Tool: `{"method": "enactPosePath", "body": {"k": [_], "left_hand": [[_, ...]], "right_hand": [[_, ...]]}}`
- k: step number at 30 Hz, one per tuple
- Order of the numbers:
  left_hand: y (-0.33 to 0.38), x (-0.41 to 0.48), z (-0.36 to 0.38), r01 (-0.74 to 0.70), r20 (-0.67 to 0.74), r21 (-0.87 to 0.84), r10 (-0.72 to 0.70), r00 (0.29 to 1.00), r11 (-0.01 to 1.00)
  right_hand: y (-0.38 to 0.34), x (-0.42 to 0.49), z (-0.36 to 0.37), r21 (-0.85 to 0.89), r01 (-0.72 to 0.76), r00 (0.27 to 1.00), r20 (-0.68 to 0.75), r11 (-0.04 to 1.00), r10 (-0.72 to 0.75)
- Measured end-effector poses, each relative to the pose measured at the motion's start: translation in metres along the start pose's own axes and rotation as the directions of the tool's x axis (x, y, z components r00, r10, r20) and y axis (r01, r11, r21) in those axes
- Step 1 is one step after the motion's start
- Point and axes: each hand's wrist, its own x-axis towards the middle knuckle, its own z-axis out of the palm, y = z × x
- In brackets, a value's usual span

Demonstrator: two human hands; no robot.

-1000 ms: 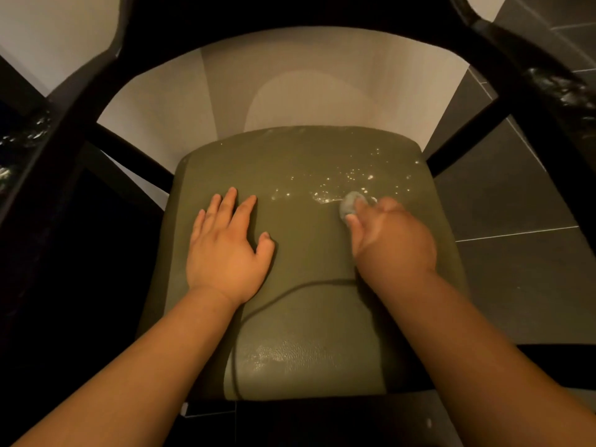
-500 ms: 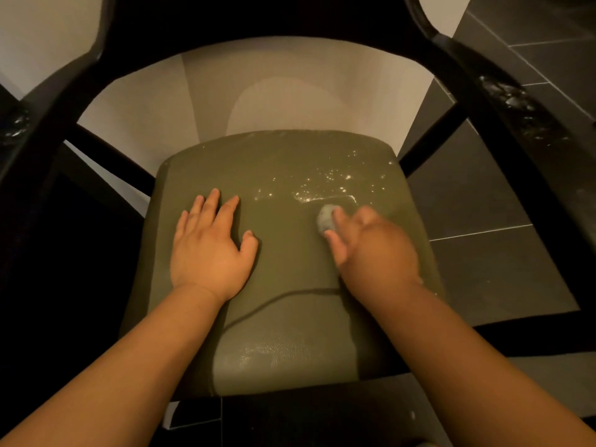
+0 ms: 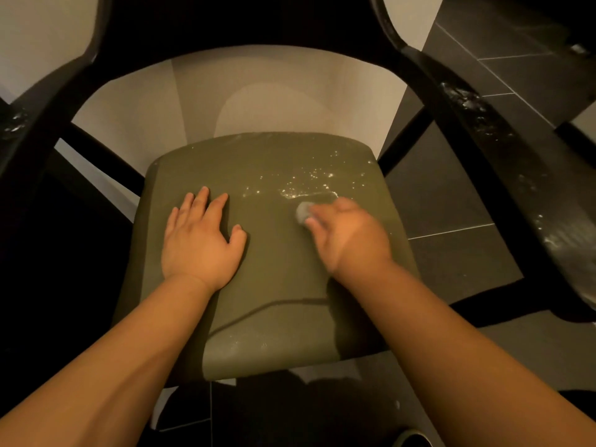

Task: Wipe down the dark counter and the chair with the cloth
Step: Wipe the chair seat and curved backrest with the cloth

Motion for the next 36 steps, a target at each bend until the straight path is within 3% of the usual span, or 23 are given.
{"method": "enactPosePath", "body": {"k": [1, 3, 7, 10, 13, 15, 18, 21, 23, 26, 28, 30, 33, 36], "left_hand": [[0.0, 0.0, 0.0, -0.003, 0.002, 0.002, 0.003, 1.0, 1.0], [0.001, -0.001, -0.001, -0.008, 0.011, -0.005, 0.008, 1.0, 1.0], [0.0, -0.001, -0.001, -0.001, 0.021, -0.016, 0.001, 1.0, 1.0], [0.001, -0.003, -0.003, -0.004, 0.021, -0.035, 0.005, 1.0, 0.999], [0.001, -0.004, -0.002, -0.006, -0.007, -0.046, 0.006, 1.0, 0.999], [0.004, -0.006, -0.004, 0.023, 0.004, -0.025, -0.023, 1.0, 0.999], [0.033, -0.018, -0.007, 0.064, 0.074, -0.072, -0.059, 0.996, 0.995], [0.073, -0.039, 0.004, -0.164, 0.074, -0.12, 0.173, 0.982, 0.979], [0.081, -0.042, 0.011, -0.209, 0.083, -0.073, 0.215, 0.973, 0.975], [0.075, -0.036, 0.016, -0.176, 0.088, -0.051, 0.18, 0.98, 0.983], [0.074, -0.037, 0.017, -0.197, 0.101, -0.078, 0.204, 0.974, 0.977], [0.074, -0.036, 0.015, -0.181, 0.131, -0.106, 0.194, 0.972, 0.978], [0.076, -0.034, 0.011, -0.159, 0.161, -0.108, 0.176, 0.971, 0.981], [0.077, -0.033, 0.007, -0.159, 0.182, -0.104, 0.176, 0.967, 0.982]], "right_hand": [[-0.002, -0.003, 0.006, -0.029, 0.047, 0.996, 0.081, 0.999, -0.044], [0.011, -0.003, 0.006, -0.115, -0.026, 0.992, 0.122, 0.993, 0.04], [0.044, -0.006, -0.006, -0.179, -0.283, 0.959, -0.075, 0.942, 0.274], [0.043, -0.007, -0.009, -0.095, -0.369, 0.923, -0.152, 0.925, 0.353], [0.01, -0.014, 0.001, -0.057, -0.1, 0.992, -0.082, 0.993, 0.095], [0.001, -0.02, 0.011, -0.071, 0.056, 0.998, -0.017, 0.996, -0.057], [0.025, -0.012, 0.002, -0.135, -0.164, 0.986, -0.061, 0.977, 0.157], [0.042, -0.01, -0.002, -0.184, -0.298, 0.953, -0.108, 0.937, 0.283], [0.047, -0.007, -0.003, -0.181, -0.336, 0.937, -0.164, 0.924, 0.308], [0.031, -0.001, 0.0, -0.056, -0.25, 0.948, -0.217, 0.967, 0.233], [0.008, -0.003, 0.012, -0.03, -0.057, 0.988, -0.148, 0.998, 0.052], [0.003, -0.006, 0.02, -0.057, 0.042, 0.996, -0.075, 0.997, -0.046], [0.032, -0.008, 0.004, -0.135, -0.128, 0.992, -0.037, 0.983, 0.124], [0.054, -0.012, -0.017, -0.225, -0.346, 0.935, -0.005, 0.911, 0.354]]}}
